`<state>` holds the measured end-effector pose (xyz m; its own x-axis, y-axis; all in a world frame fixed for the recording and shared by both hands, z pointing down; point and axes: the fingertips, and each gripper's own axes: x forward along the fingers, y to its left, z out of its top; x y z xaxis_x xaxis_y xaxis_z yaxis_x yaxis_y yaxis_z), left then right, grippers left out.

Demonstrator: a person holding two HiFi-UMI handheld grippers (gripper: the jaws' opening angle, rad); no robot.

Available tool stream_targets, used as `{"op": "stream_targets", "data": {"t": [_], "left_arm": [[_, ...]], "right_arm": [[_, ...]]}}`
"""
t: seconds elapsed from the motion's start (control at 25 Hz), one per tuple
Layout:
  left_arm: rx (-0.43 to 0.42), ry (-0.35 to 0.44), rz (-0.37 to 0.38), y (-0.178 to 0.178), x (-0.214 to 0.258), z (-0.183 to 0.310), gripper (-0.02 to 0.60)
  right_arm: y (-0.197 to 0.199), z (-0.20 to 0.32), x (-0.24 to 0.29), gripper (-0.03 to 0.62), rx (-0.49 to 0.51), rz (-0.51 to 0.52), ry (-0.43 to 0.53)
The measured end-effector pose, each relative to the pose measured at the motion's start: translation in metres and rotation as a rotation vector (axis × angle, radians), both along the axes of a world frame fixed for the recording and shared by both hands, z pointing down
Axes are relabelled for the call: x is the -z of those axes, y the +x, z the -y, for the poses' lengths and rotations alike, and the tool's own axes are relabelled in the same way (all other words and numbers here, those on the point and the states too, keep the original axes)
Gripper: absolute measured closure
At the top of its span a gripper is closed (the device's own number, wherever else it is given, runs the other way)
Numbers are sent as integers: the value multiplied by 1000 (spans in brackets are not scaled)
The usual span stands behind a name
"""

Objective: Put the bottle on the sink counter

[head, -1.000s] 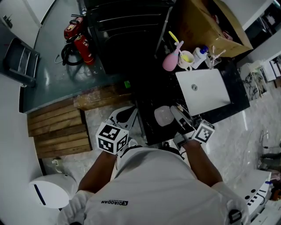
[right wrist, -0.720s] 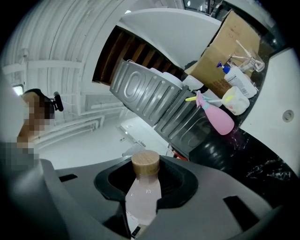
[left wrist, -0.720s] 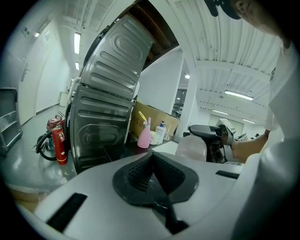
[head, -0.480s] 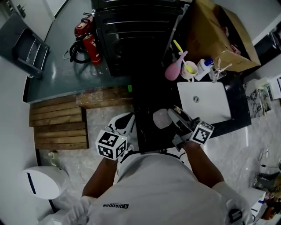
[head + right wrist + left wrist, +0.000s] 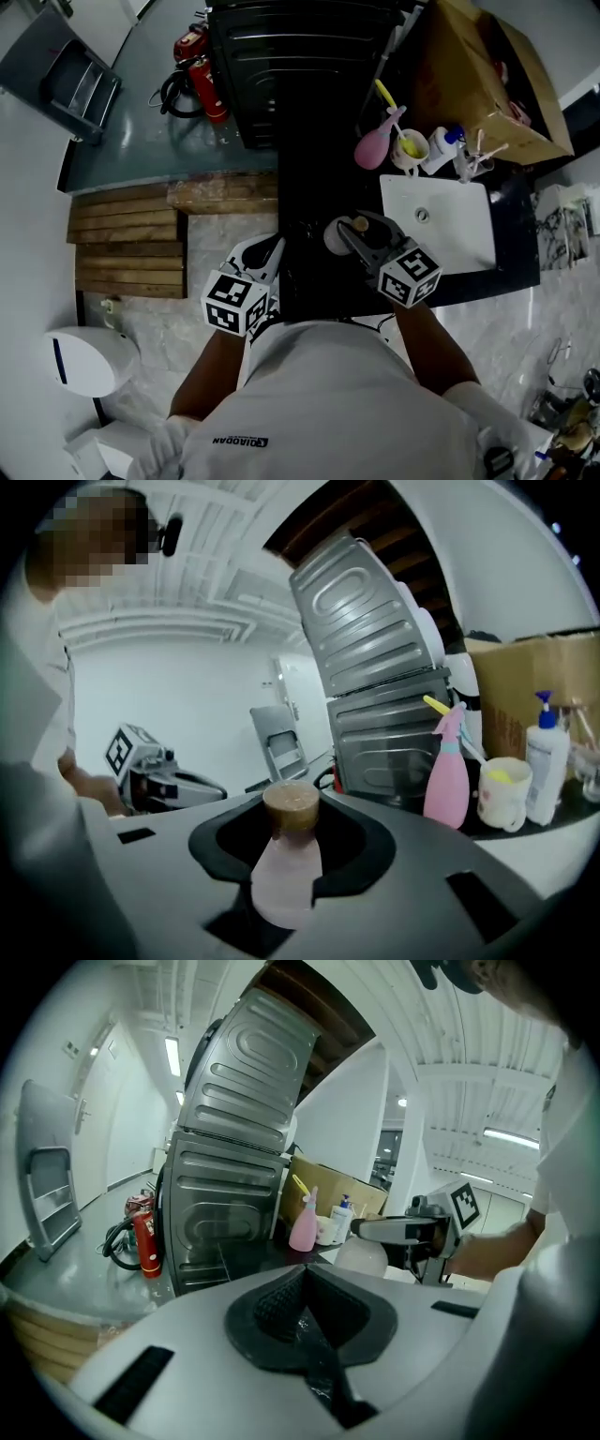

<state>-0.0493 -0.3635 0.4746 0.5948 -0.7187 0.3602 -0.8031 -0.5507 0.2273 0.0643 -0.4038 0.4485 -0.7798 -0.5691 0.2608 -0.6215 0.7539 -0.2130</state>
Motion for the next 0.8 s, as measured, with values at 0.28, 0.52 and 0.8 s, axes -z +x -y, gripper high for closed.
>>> {"op": "stream_targets", "data": {"t": [0.28, 0.52, 0.8], "left_arm": [[17, -13, 22, -1, -2, 4, 568], [24, -34, 41, -6, -8, 5, 568], [19, -13, 49, -11, -5, 10, 568]], "right_arm": [[-2, 37, -35, 442, -9, -142, 25], [-11, 70, -49, 442, -17, -168, 29], [-28, 104, -66, 442, -26, -188, 24]]}}
